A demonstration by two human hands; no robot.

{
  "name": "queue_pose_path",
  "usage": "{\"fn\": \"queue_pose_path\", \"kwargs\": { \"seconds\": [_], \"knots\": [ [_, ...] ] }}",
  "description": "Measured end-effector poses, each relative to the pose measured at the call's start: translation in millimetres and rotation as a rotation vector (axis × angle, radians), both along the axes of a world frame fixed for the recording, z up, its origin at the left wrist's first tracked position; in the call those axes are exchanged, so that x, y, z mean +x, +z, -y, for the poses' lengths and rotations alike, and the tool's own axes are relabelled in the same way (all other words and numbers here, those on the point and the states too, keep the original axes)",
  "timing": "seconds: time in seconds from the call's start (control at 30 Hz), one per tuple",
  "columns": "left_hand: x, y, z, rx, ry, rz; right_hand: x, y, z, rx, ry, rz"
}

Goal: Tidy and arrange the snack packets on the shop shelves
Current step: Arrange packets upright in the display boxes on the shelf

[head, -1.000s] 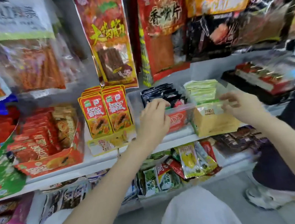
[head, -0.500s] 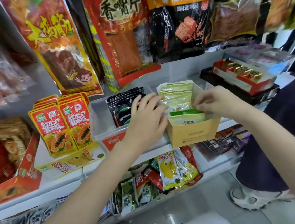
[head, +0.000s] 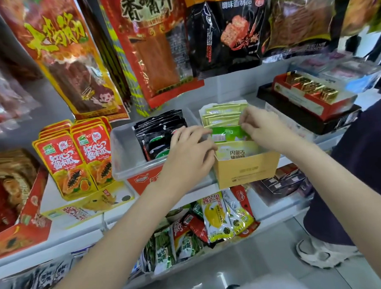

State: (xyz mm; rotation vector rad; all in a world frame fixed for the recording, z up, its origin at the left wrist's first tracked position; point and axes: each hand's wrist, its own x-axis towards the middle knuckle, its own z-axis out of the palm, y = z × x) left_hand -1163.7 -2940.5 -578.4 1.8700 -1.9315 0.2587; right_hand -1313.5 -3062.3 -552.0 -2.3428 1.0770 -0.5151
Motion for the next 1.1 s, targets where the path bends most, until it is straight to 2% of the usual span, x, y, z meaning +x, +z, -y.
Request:
{"fn": "queue_pose_path", "kwargs": {
  "seconds": [0.07,0.13,0.27,0.33,0.43,0.5,0.57,0.7,0.73,0.8,0.87,0.93,1.0,1.1],
  "knots": [
    [1,-1,-12,-0.062,-0.01,-0.023,6,-2,-4,-0.058,0.042,-0.095],
    [2,-4,-31,-0.144,-0.004,-0.068,1,0,-11,-0.153,0.015,-0.084],
    [-1,-32,-77,-0.257,0.038,-0.126,-33,2,-48,-0.324,-0.092,0.226],
    [-5,-61,-96,-0.214,0.023,-0.151,-51,-11,-73,-0.322,-0.073,0.312],
    [-13,-111,-109,-0.058,0.025,-0.226,-67,-60,-99,-0.2,-0.027,0.349],
    [-20,-138,-107,0.115,0.098,-0.363,-69,-107,-105,-0.06,-0.04,0.285],
    [-23,-161,-99,0.275,0.189,-0.495,-62,-154,-102,0.094,-0.061,0.143],
    [-25,-194,-80,0.49,0.24,-0.627,-29,-211,-91,0.31,-0.065,-0.141],
    [-27,-199,-76,0.539,0.246,-0.659,-20,-218,-88,0.319,-0.101,-0.218],
    [-31,-205,-69,0.602,0.259,-0.744,-2,-227,-89,0.188,-0.2,-0.358],
    [-33,-208,-63,0.606,0.283,-0.927,12,-229,-96,0.035,-0.233,-0.39],
    [-31,-207,-61,0.605,0.289,-1.066,24,-232,-101,0.048,-0.183,-0.297],
    [-28,-207,-62,0.608,0.256,-1.095,28,-232,-100,0.193,-0.186,-0.154],
    [-17,-205,-71,0.502,0.277,-0.909,13,-220,-91,0.344,-0.305,0.088]
  ]
}}
